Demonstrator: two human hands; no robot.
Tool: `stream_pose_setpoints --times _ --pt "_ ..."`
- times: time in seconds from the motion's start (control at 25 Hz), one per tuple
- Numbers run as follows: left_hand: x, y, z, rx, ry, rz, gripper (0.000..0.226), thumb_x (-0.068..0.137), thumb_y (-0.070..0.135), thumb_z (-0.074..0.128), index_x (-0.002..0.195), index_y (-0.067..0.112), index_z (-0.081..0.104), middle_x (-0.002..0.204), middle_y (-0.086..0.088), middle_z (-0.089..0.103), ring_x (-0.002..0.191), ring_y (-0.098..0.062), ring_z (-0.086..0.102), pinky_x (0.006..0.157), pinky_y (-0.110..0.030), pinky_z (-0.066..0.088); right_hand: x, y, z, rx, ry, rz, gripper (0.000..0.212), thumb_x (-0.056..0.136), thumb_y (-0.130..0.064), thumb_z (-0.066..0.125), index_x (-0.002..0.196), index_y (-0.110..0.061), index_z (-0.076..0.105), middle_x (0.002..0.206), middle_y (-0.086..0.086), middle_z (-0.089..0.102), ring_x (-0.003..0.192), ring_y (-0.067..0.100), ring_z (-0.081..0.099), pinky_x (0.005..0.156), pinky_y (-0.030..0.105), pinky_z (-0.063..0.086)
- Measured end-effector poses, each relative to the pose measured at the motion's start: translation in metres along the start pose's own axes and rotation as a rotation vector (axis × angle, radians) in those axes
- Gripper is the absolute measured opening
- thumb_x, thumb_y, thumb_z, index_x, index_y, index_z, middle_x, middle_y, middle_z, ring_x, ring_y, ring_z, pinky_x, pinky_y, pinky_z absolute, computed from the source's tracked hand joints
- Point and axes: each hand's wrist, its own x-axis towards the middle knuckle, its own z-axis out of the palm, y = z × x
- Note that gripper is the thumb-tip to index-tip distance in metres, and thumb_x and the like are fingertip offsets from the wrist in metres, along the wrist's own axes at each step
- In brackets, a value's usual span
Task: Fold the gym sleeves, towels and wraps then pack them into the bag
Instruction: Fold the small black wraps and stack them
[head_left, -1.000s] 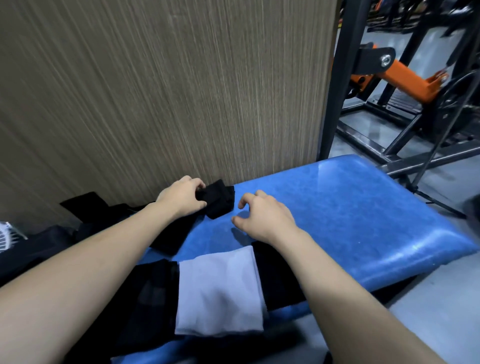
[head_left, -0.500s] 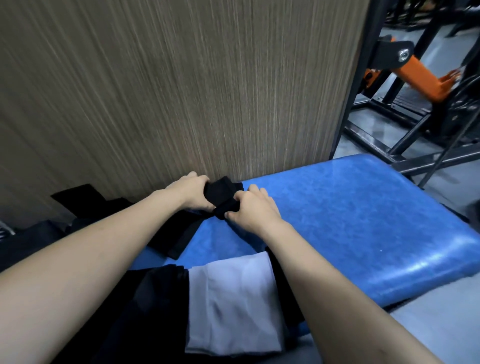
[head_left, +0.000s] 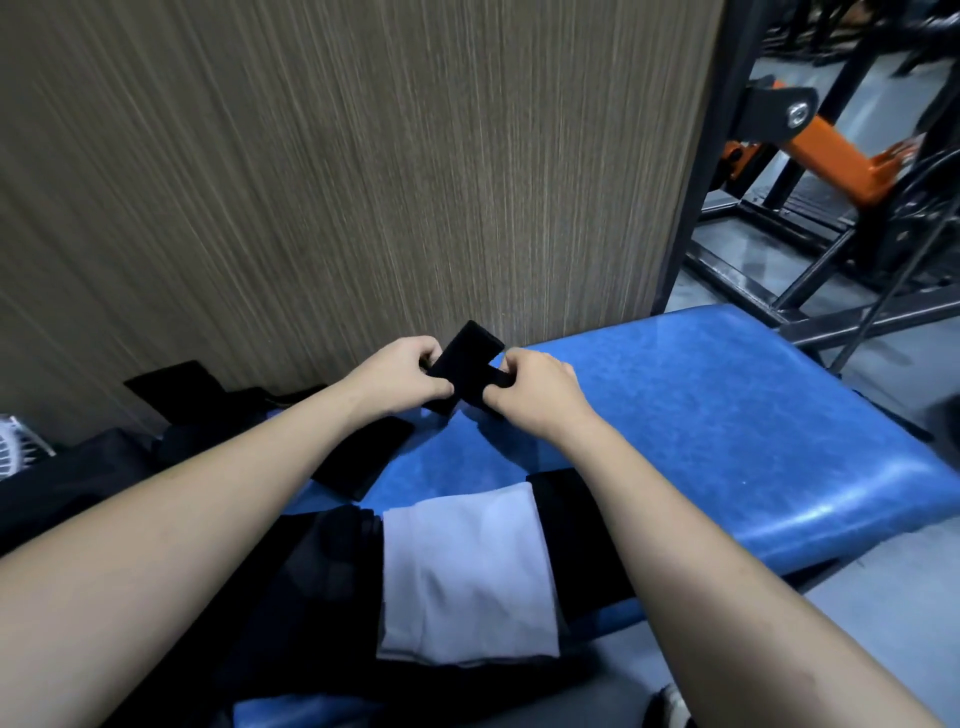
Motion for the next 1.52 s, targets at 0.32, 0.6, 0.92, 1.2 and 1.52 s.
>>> stream_pose_setpoints --times 0.32,0.6,0.92,1.2,1.52 --pt "-0.022 0.037 0.012 -0.646 -0.354 -0.037 0.061 0.077 0.031 0.069 0.131 0.007 0.054 0.126 -0.020 0.064 0.118 -0.031 0.063 0.098 -0.044 0.044 -0.017 0.009 -0.035 0.535 0.056 0.048 0.016 0.081 -0.024 0.063 0.072 -0.014 0.053 0.066 0.002 0.063 0.063 0.017 0.061 0.064 0.033 0.048" --pt "-0.030 0.054 0.022 -0.774 -0.342 -0.044 0.053 0.071 0.045 0.077 0.109 0.014 0.059 0.103 -0.007 0.065 0.100 -0.016 0.065 0.096 -0.040 0.044 -0.030 0.018 -0.056 0.685 -0.057 0.026 0.033 0.091 -0.033 0.059 0.063 -0.021 0.048 0.061 -0.009 0.049 0.061 0.010 0.047 0.063 0.030 0.036" --pt "-0.029 0.054 0.030 -0.848 -0.095 -0.032 0.014 0.089 0.006 0.069 0.100 0.014 0.069 0.098 -0.007 0.069 0.100 -0.027 0.062 0.090 -0.035 0.050 -0.036 0.037 -0.062 0.672 -0.052 0.083 0.018 0.087 -0.025 0.072 0.096 -0.009 0.073 0.092 0.010 0.077 0.082 0.018 0.073 0.083 0.041 0.058" --pt "-0.030 0.060 0.025 -0.862 0.041 -0.049 0.042 0.087 -0.005 0.067 0.125 0.009 0.057 0.114 -0.018 0.071 0.104 -0.034 0.068 0.094 -0.046 0.054 -0.046 0.040 -0.068 0.668 -0.099 0.176 0.003 0.089 -0.010 0.067 0.089 -0.008 0.066 0.071 0.005 0.066 0.051 0.012 0.061 0.046 0.021 0.046" --pt "-0.033 0.066 0.028 -0.629 0.076 0.136 0.025 0.086 -0.002 0.070 0.103 0.016 0.070 0.095 -0.006 0.069 0.089 -0.016 0.065 0.088 -0.036 0.051 -0.048 0.037 -0.073 0.978 -0.244 0.250 0.021 0.099 -0.023 0.051 0.106 -0.005 0.060 0.083 0.015 0.061 0.061 0.030 0.065 0.064 0.044 0.059"
